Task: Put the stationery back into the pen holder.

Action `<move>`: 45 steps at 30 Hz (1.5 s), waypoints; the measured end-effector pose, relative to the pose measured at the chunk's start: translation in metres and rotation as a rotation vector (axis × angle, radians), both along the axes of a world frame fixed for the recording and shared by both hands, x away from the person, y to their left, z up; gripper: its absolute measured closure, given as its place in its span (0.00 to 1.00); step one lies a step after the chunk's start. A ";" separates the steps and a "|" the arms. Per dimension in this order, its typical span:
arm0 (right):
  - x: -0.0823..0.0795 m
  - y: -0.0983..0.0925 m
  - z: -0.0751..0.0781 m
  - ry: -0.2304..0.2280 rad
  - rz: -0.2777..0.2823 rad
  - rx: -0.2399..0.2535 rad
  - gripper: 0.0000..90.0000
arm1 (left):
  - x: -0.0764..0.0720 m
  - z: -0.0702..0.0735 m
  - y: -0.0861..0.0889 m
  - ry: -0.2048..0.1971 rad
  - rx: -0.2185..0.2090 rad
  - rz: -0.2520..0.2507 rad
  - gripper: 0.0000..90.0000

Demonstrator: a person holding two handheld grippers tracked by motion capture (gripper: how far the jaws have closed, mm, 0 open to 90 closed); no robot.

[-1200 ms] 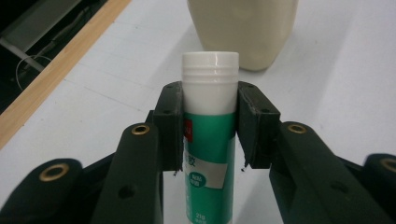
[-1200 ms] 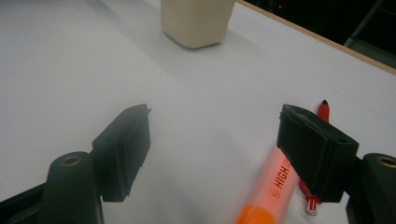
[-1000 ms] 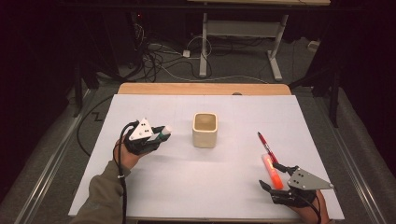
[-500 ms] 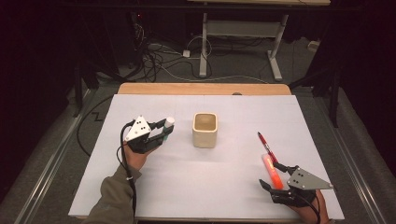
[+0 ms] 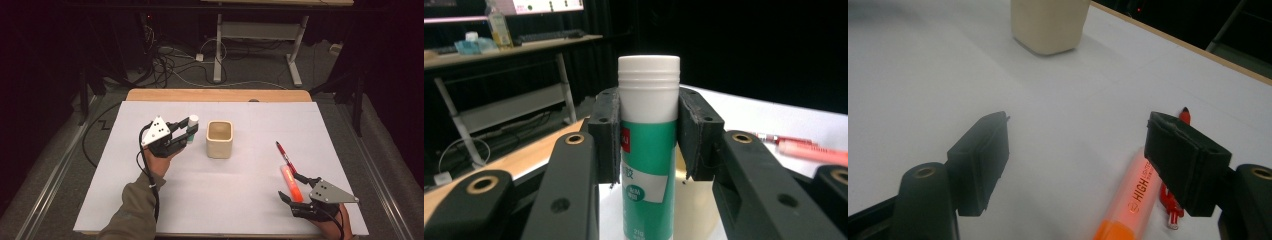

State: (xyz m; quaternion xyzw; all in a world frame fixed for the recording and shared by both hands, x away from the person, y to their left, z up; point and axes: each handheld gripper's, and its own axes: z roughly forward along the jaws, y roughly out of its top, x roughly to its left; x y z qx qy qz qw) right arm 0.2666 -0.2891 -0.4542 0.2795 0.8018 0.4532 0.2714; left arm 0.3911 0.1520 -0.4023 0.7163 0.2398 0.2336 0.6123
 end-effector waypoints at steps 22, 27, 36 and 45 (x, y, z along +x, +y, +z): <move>-0.001 -0.003 0.001 -0.022 -0.006 -0.001 0.29 | 0.020 0.016 -0.055 -0.013 -0.025 -0.089 0.70; -0.001 -0.002 0.001 -0.023 -0.013 -0.009 0.30 | 0.025 0.013 -0.064 -0.002 0.002 -0.092 0.70; -0.001 -0.003 0.001 -0.028 -0.011 -0.010 0.30 | 0.032 0.003 -0.071 0.028 0.049 -0.045 0.70; -0.002 -0.002 0.002 -0.030 -0.010 -0.015 0.30 | 0.035 -0.007 -0.069 0.077 0.083 -0.056 0.70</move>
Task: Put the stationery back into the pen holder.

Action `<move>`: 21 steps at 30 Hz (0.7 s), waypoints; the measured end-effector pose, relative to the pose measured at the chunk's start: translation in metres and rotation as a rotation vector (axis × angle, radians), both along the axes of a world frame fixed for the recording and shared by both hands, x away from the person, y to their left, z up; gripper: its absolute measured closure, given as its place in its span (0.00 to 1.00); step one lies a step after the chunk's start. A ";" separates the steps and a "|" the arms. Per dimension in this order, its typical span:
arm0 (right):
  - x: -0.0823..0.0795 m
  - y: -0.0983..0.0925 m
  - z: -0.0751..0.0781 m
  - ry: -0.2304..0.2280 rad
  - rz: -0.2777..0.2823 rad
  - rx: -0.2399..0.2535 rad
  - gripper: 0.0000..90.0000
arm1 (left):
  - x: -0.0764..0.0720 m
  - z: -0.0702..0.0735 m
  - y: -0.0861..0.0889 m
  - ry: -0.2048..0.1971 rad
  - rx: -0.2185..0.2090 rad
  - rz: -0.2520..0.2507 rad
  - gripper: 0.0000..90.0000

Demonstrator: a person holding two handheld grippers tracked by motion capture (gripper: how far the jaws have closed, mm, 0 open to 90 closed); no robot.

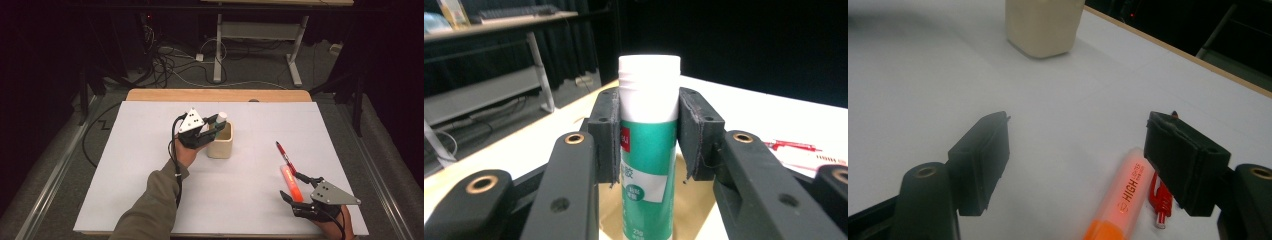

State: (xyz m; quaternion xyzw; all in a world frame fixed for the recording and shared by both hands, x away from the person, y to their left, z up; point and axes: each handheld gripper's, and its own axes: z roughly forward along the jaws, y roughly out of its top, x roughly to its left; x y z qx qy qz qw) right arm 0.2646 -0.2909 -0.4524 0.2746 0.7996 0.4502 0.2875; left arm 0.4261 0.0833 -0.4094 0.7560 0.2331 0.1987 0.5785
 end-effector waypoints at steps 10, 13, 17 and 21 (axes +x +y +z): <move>-0.001 0.000 0.000 -0.005 0.005 -0.002 0.30 | -0.004 0.004 -0.002 0.005 0.074 0.001 0.69; -0.001 0.000 0.000 -0.004 0.000 0.001 0.30 | -0.004 0.002 -0.001 0.006 0.086 0.005 0.69; -0.001 0.000 0.000 -0.006 0.002 0.000 0.30 | -0.005 -0.002 0.001 0.009 0.115 0.013 0.69; -0.001 0.000 0.000 -0.005 -0.001 0.006 0.30 | -0.006 -0.006 0.005 0.019 0.107 0.013 0.69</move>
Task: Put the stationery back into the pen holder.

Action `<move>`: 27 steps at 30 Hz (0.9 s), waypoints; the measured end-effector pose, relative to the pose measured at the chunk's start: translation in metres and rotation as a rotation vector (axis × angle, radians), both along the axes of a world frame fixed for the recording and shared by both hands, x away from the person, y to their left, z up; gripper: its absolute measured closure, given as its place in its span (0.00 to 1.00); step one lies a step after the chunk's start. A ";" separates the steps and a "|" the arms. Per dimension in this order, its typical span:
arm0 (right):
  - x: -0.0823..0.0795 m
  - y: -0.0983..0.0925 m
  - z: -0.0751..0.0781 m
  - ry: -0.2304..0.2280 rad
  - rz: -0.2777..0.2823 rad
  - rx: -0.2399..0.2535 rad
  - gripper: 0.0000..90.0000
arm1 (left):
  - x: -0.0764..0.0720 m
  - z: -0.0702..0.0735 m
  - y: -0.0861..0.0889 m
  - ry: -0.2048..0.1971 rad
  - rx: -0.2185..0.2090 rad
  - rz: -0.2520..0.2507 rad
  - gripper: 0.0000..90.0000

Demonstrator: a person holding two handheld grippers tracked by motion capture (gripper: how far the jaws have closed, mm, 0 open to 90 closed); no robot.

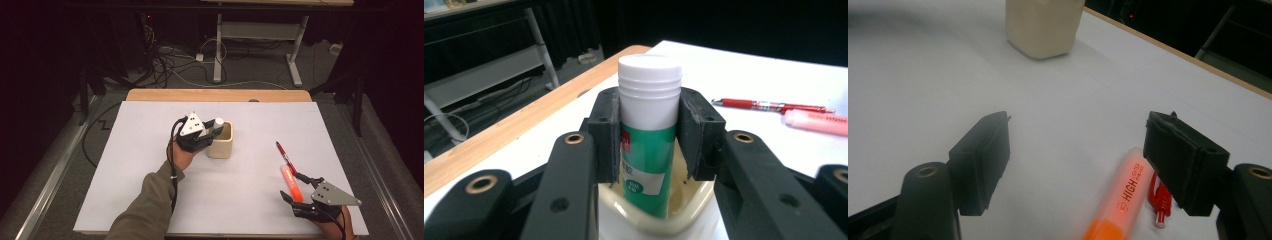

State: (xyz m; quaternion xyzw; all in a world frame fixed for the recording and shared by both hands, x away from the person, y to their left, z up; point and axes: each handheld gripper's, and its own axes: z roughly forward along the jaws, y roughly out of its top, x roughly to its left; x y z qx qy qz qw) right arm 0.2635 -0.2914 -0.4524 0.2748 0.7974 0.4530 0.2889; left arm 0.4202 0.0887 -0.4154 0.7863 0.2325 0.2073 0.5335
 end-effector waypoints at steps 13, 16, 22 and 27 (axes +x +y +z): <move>0.001 -0.002 0.000 -0.013 -0.023 0.009 0.30 | -0.008 0.004 0.007 -0.028 0.008 -0.016 0.64; 0.001 -0.003 -0.001 -0.009 -0.026 0.006 0.30 | -0.014 0.008 0.008 -0.062 0.029 -0.012 0.63; 0.001 -0.005 0.001 -0.035 -0.036 0.022 0.31 | -0.028 0.012 0.012 -0.122 0.105 0.020 0.58; 0.002 -0.009 0.001 -0.038 -0.054 0.041 0.32 | -0.042 0.010 0.015 -0.164 0.152 0.023 0.53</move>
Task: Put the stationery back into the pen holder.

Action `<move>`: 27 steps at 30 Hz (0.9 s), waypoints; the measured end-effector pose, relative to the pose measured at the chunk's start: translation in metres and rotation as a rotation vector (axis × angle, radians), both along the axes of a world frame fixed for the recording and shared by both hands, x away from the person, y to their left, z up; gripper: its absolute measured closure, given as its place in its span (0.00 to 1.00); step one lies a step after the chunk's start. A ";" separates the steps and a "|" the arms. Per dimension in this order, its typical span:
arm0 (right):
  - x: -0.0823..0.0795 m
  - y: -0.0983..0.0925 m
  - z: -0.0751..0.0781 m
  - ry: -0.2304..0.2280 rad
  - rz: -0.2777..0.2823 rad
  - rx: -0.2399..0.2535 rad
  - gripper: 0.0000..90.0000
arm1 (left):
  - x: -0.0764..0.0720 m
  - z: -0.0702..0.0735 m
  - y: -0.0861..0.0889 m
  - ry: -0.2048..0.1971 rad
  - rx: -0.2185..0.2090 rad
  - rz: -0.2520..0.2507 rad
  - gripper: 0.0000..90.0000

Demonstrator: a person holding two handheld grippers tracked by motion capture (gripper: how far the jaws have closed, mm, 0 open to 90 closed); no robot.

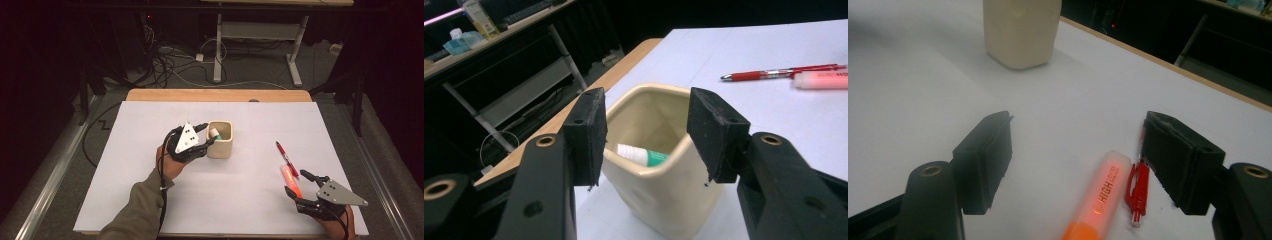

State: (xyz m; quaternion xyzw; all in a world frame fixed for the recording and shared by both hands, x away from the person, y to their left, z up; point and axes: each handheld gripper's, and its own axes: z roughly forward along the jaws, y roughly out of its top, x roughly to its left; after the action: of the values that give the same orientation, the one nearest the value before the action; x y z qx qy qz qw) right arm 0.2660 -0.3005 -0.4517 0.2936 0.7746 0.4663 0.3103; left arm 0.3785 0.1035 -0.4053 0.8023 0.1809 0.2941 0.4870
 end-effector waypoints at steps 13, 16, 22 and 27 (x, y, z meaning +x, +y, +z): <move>0.002 -0.003 0.001 -0.025 -0.074 0.000 0.34 | -0.031 -0.012 0.020 -0.045 0.079 -0.004 0.45; 0.001 -0.001 0.001 -0.026 -0.067 -0.009 0.34 | -0.038 -0.016 0.023 -0.057 0.106 0.012 0.36; 0.001 0.000 0.000 -0.023 -0.062 -0.036 0.36 | -0.049 -0.030 0.038 -0.042 0.140 0.015 0.31; 0.000 0.000 0.001 -0.023 -0.061 -0.049 0.37 | -0.060 -0.041 0.050 -0.009 0.158 0.029 0.28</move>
State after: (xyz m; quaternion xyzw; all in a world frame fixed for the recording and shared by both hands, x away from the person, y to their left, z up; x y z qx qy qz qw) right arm 0.2664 -0.3002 -0.4509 0.3043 0.7728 0.4409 0.3403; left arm 0.3181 0.1533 -0.4460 0.8342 0.1665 0.3183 0.4184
